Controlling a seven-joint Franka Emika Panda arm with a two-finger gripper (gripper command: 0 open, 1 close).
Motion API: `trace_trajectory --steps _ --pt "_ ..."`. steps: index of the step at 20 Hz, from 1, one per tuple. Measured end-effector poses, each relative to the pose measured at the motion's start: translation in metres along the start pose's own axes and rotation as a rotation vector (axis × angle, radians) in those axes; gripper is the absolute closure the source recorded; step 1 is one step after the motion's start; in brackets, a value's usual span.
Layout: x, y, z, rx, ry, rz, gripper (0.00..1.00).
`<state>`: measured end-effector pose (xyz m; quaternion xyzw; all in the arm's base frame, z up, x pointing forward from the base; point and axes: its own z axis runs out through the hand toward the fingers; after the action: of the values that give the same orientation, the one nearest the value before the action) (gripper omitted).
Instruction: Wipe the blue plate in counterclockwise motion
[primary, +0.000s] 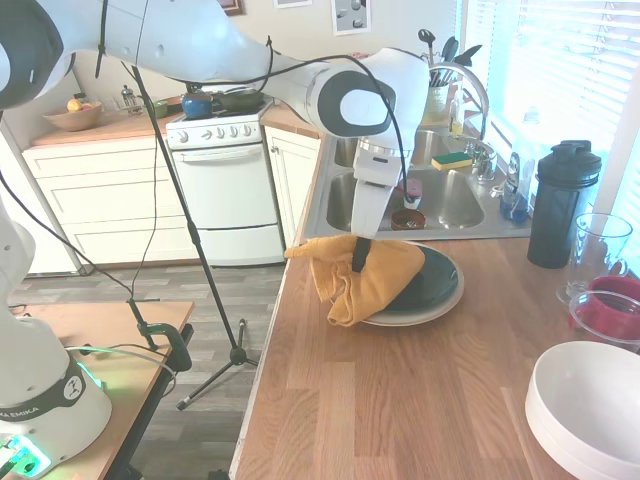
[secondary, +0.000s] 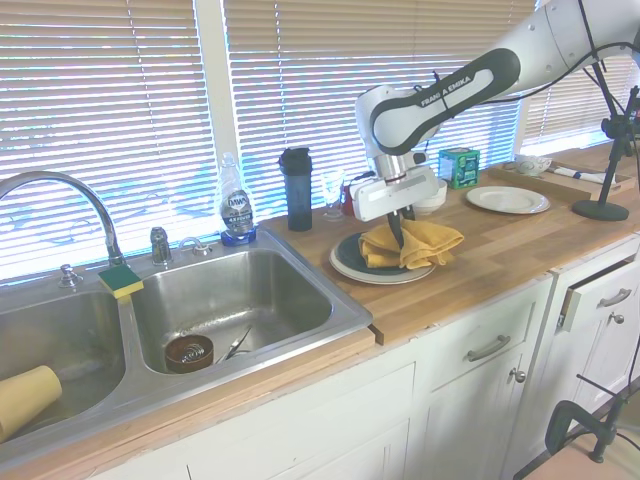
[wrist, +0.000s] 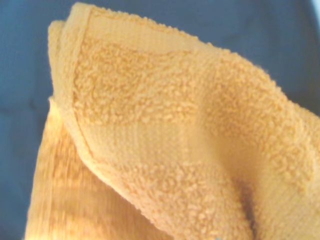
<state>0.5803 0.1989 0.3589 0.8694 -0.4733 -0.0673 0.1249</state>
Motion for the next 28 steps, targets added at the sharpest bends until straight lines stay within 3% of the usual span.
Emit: trace_trajectory --steps 9,17,28 --pt "0.026 -0.042 0.001 -0.038 -0.042 0.026 1.00" --pt "-0.016 -0.082 -0.005 -0.052 -0.013 0.002 1.00" --pt "-0.049 -0.072 -0.018 -0.011 0.045 -0.045 1.00"
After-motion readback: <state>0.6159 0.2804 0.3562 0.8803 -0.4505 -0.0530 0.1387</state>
